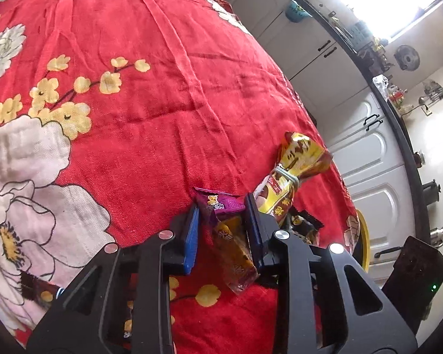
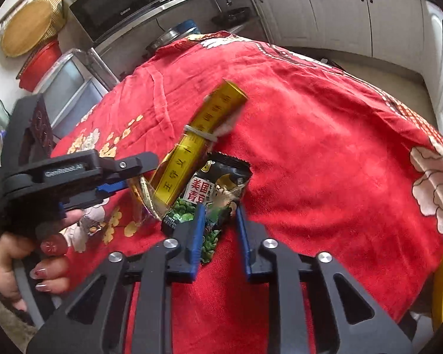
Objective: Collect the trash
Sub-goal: 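Grasp the purple wrapper with the left gripper while the right grasps the green snack packet, then carry the purple wrapper and green packet in both grippers over the bin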
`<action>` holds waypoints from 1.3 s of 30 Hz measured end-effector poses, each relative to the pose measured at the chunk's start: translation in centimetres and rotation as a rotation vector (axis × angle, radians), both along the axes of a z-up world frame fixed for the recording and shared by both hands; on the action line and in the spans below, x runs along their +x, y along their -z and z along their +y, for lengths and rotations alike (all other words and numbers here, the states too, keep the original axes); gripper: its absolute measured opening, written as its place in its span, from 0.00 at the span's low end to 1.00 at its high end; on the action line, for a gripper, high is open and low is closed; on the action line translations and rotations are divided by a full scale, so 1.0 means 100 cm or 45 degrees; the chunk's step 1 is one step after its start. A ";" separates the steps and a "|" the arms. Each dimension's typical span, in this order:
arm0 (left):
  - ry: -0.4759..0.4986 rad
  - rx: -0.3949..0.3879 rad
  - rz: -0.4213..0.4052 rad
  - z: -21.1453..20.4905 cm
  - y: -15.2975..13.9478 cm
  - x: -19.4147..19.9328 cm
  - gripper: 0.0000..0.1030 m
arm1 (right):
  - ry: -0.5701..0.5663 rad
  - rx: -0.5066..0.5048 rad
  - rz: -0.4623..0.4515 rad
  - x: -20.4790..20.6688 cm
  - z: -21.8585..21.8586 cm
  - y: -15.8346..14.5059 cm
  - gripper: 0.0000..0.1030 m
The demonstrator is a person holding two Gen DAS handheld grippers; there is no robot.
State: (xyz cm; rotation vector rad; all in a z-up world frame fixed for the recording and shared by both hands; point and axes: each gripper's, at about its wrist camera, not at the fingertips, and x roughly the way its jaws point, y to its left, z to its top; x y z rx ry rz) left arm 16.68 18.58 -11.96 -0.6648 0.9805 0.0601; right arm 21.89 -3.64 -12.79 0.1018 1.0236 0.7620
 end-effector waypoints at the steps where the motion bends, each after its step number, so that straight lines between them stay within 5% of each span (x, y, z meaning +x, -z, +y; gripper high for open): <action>1: 0.000 0.002 -0.002 0.000 0.000 0.001 0.20 | -0.002 0.002 -0.001 0.000 0.001 0.000 0.17; 18: 0.071 0.180 -0.140 -0.026 -0.045 -0.018 0.15 | 0.076 0.034 -0.101 -0.023 -0.054 -0.023 0.09; 39: 0.285 0.233 -0.271 -0.111 -0.080 -0.006 0.15 | 0.277 0.085 -0.206 -0.034 -0.135 -0.056 0.09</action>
